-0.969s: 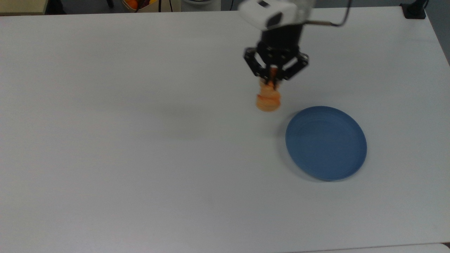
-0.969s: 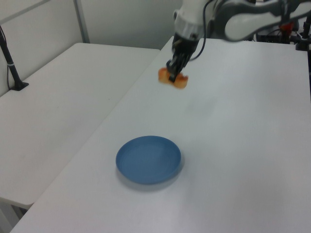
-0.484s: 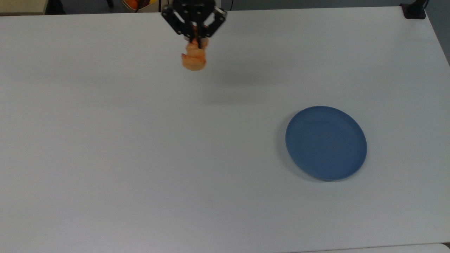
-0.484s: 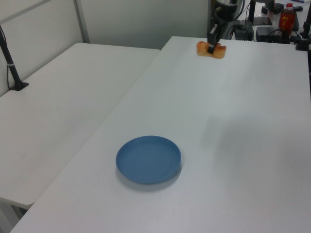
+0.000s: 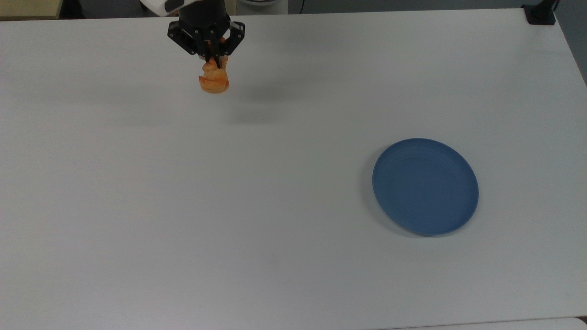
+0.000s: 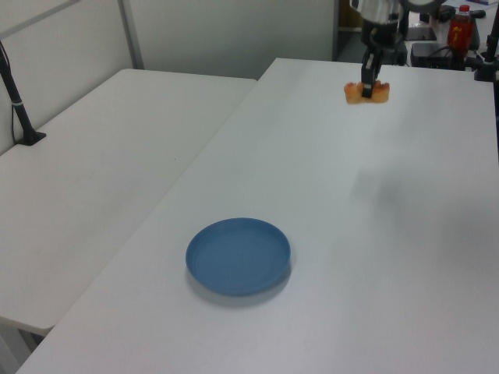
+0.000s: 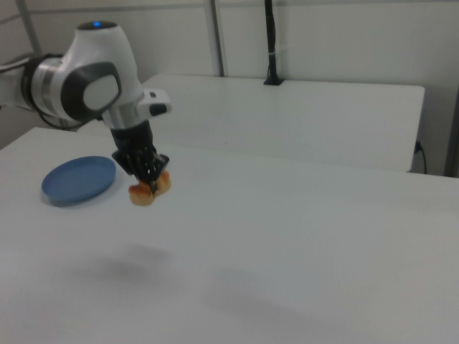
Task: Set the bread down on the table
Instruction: 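Lift the bread roll off the plate and carry it away from the plate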
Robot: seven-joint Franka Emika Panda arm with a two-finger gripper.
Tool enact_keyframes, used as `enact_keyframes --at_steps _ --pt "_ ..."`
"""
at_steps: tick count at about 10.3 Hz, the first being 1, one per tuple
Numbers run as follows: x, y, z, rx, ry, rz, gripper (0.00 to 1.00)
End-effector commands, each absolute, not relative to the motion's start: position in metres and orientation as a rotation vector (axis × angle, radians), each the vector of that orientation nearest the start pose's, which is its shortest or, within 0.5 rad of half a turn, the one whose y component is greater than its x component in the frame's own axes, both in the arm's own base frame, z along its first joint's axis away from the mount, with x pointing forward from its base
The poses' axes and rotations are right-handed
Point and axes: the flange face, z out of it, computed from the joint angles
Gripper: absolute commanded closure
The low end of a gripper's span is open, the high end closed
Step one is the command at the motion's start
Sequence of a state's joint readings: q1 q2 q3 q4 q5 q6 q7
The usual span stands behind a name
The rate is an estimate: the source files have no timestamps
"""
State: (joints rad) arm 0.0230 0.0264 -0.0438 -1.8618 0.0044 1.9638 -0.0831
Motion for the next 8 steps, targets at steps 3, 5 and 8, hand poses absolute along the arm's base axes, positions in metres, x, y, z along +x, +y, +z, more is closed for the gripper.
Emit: enact_keyframes --at_steps 3,5,8 --pt "0.564 -0.031 0.43 -3.133 -0.237 0.0 1.0" --pt "0.566 -0.028 0.402 -3.155 -0.285 0.086 1.0" --pt "0.568 -0.026 0.378 -3.172 -0.326 0.16 1.0"
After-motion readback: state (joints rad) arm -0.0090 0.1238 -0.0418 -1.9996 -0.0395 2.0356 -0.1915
